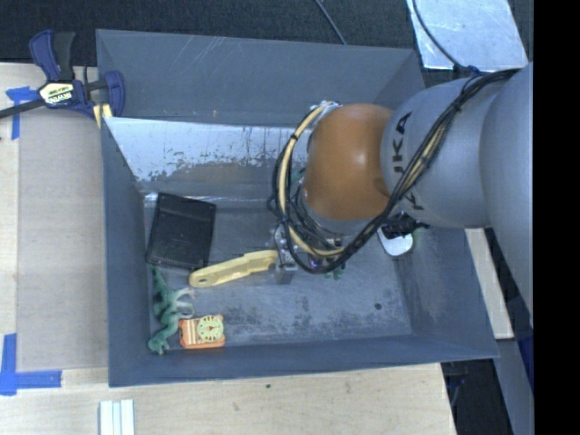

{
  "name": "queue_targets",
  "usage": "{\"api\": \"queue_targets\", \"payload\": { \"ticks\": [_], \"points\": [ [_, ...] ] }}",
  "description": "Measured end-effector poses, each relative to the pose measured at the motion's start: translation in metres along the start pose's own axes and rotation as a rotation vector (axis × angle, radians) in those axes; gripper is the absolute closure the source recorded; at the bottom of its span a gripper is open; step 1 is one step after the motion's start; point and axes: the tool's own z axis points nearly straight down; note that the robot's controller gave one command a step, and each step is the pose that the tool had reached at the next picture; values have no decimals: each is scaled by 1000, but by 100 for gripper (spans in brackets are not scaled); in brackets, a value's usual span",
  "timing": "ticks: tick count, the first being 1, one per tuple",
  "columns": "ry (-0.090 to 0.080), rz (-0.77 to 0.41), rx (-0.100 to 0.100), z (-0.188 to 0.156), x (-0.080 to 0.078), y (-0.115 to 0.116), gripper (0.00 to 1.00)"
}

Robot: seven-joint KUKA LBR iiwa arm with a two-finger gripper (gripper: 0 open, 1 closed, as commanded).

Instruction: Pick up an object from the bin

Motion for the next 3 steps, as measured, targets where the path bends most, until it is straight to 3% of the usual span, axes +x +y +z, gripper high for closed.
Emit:
{"api": "queue_targets", "payload": {
  "ticks": [1, 2, 3],
  "points": [
    [-14, -41, -2, -30, -11, 1, 100],
    [-11, -329, 0, -55, 7, 11, 100],
    [-11, -7, -2, -140, 6, 6, 100]
  ]
}}
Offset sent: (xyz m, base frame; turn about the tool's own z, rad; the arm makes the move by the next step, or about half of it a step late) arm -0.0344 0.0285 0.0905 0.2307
